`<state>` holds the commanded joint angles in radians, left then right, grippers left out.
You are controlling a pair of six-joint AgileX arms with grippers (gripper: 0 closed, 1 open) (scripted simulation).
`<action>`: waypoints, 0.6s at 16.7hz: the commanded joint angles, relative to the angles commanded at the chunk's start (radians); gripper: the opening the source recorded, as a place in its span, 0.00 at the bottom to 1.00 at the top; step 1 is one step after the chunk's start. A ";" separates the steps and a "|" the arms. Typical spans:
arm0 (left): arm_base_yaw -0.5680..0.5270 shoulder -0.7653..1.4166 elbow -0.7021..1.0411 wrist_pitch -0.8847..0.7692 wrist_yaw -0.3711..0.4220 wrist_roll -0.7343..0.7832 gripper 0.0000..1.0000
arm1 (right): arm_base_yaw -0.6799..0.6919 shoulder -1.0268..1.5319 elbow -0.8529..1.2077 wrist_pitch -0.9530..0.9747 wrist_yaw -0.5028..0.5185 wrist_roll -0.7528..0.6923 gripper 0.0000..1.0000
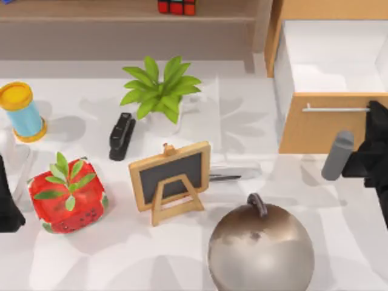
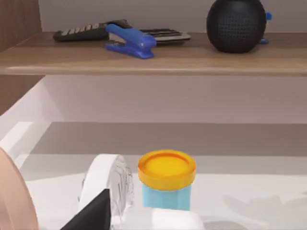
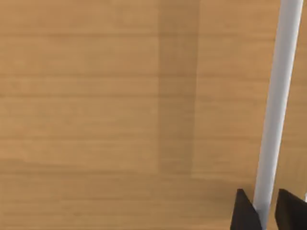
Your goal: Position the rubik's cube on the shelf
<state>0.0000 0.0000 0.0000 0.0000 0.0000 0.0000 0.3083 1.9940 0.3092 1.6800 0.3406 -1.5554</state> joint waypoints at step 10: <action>0.000 0.000 0.000 0.000 0.000 0.000 1.00 | 0.000 0.002 0.002 -0.004 0.000 0.003 0.00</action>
<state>0.0000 0.0000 0.0000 0.0000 0.0000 0.0000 0.3086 1.9962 0.3108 1.6763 0.3409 -1.5522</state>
